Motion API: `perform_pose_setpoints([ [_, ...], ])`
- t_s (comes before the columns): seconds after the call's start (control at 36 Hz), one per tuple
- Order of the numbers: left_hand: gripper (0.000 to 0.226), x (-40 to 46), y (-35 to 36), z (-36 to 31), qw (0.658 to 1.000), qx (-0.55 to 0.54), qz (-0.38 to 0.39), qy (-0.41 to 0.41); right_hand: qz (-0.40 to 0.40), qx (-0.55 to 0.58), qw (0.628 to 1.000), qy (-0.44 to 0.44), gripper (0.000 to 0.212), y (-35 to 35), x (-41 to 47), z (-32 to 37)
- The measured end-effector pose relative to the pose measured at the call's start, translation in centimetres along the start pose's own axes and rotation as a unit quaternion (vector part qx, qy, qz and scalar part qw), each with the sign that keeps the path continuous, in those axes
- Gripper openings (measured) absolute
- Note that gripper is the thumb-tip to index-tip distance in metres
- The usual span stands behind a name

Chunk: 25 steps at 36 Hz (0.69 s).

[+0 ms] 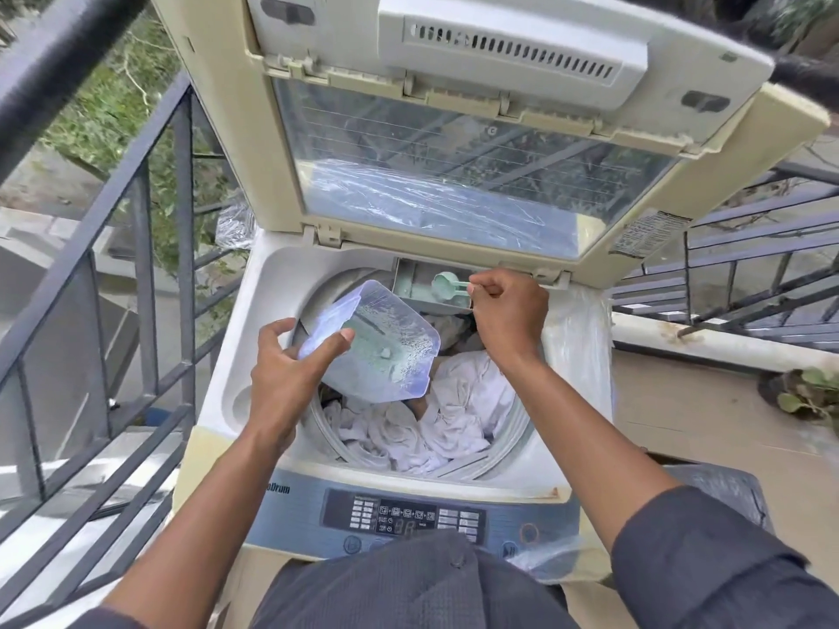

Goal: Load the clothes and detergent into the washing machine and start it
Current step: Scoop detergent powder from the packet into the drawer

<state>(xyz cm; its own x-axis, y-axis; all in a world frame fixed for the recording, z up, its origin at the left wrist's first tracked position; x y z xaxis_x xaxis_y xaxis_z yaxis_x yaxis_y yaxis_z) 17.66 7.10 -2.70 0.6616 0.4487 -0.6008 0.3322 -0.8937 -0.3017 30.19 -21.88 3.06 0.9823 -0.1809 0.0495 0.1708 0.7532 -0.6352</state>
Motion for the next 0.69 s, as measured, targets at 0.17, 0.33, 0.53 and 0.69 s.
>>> perform_pose_setpoints([
  [0.17, 0.112, -0.3, 0.2, -0.1, 1.000, 0.004, 0.003, 0.002, -0.022, -0.034, 0.998, -0.049, 0.016, -1.3, -0.6, -0.2],
  [0.33, 0.106, -0.6, 0.4, -0.2, 1.000, 0.008, 0.008, 0.006, -0.018, -0.053, 0.994, -0.094, 0.019, -1.8, -1.0, -0.1],
  [0.53, 0.111, -0.7, 0.1, 0.0, 1.000, 0.009, 0.005, 0.006, -0.010, -0.040, 0.992, -0.123, 0.016, -1.0, -1.5, 1.0],
  [0.69, 0.112, -0.5, -0.1, 0.2, 1.000, 0.004, 0.002, 0.005, 0.003, -0.010, 0.986, -0.169, 0.016, 0.3, -1.8, 2.6],
])
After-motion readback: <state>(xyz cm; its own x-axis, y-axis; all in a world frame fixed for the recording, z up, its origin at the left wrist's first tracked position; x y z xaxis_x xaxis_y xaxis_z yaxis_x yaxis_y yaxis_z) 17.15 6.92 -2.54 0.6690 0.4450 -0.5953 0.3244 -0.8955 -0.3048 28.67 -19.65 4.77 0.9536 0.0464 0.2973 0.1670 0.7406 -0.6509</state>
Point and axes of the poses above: each hand's wrist, its own x-axis towards the middle knuckle, its own y-axis out of the palm, z = x × y, the point moved 6 cm from there along x, towards the middle knuckle, and after that the axes turned 5 degrees about -y, right-handed, at the moved point
